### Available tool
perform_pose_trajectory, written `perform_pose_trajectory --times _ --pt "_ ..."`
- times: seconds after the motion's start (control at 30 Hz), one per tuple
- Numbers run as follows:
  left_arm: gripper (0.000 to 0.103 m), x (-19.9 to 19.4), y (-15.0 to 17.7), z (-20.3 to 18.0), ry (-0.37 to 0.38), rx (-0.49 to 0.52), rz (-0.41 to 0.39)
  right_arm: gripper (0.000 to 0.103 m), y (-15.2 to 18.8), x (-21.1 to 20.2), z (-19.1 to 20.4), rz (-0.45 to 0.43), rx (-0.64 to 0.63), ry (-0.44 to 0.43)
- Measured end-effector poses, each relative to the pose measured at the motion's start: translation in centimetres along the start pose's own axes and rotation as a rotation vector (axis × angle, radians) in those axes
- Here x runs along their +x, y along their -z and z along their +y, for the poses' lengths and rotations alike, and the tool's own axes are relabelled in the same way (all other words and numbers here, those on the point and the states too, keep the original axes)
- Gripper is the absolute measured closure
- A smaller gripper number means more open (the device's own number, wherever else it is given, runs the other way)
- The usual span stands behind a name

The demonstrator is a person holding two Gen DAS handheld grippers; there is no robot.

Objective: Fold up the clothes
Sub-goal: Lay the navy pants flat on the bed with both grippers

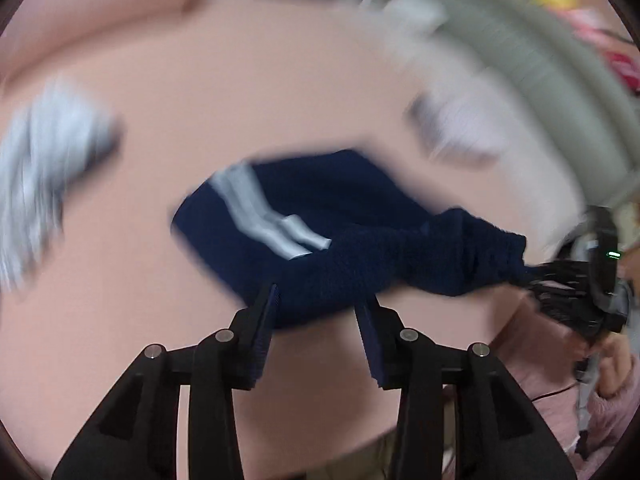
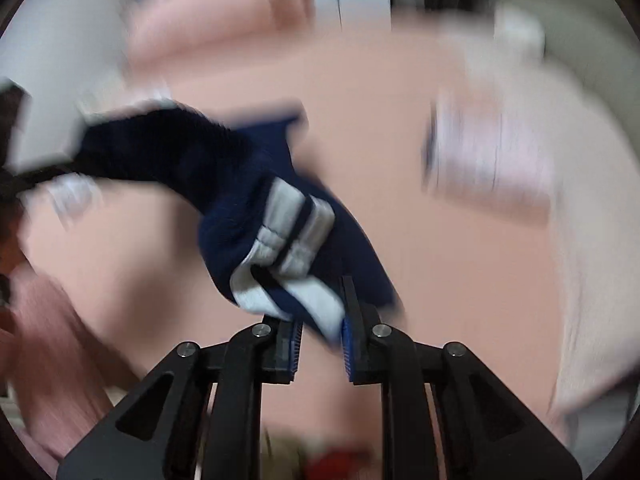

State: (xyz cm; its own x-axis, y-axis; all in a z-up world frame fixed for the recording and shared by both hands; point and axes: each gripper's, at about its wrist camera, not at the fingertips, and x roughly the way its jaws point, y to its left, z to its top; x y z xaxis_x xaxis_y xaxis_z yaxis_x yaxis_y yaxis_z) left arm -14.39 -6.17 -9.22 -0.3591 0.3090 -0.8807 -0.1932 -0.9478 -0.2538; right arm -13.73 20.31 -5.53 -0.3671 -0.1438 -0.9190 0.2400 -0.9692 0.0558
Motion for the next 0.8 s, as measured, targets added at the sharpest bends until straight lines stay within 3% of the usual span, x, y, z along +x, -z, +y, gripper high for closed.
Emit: perform_pose_trajectory --times 0.03,0.1,0.13,0.17,0.2,0.23,0.33,0.4,0.47,0.63,0.7,0.73,0.77,0.8 --pt "0.062 1.7 1.4 1.0 -0.033 -0.039 0.057 0.087 1.2 1.1 0.0 0.045 0.000 0.015" --pt "0.061 0.3 3.5 2.0 -0.014 -0.109 -0.023 0.085 2.8 0.7 -0.3 0.026 0.002 0.007" --pt "0.061 -0.4 4.1 2.2 0.045 -0.150 -0.067 0.081 3.2 -0.2 -0.8 -0.012 0.017 -0.022" --pt "0.060 -1.1 4.5 2.3 0.101 -0.190 -0.111 0.070 3.5 -0.9 -1.6 -0.057 0.045 -0.053" --pt "0.060 -1.4 4.4 2.2 0.107 -0.192 -0.138 0.061 3.5 -1.8 -2.1 -0.100 0.075 -0.075" --pt "0.059 -1.6 4.3 2.0 0.112 -0.194 -0.163 0.061 3.2 -2.2 -2.0 -0.123 0.091 -0.087" --pt "0.059 0.7 2.8 -0.4 0.048 -0.136 -0.119 0.061 1.7 -2.4 -1.2 -0.159 0.109 -0.076" --pt "0.059 2.6 3.0 -1.9 0.009 -0.078 -0.069 0.061 0.7 -1.8 0.6 -0.157 0.079 -0.020" --pt "0.059 4.5 3.1 -3.4 -0.030 -0.021 -0.017 0.061 0.6 -0.5 3.1 -0.132 0.017 -0.020" --pt "0.059 6.9 5.4 -4.5 -0.219 0.094 0.100 0.061 3.4 5.4 5.0 0.090 -0.053 0.059" --pt "0.057 5.1 6.6 -3.3 -0.395 0.027 0.094 0.060 4.9 5.0 4.8 0.099 -0.108 0.131" --pt "0.057 4.6 6.9 -3.1 -0.350 0.006 0.078 0.055 5.4 4.4 4.7 0.100 -0.136 0.182" --pt "0.057 4.2 7.2 -2.9 -0.305 -0.016 0.063 0.043 5.8 3.7 4.4 0.090 -0.145 0.212" --pt "0.057 3.7 7.4 -2.8 -0.262 -0.035 0.048 0.041 5.9 2.9 4.1 0.072 -0.133 0.210"
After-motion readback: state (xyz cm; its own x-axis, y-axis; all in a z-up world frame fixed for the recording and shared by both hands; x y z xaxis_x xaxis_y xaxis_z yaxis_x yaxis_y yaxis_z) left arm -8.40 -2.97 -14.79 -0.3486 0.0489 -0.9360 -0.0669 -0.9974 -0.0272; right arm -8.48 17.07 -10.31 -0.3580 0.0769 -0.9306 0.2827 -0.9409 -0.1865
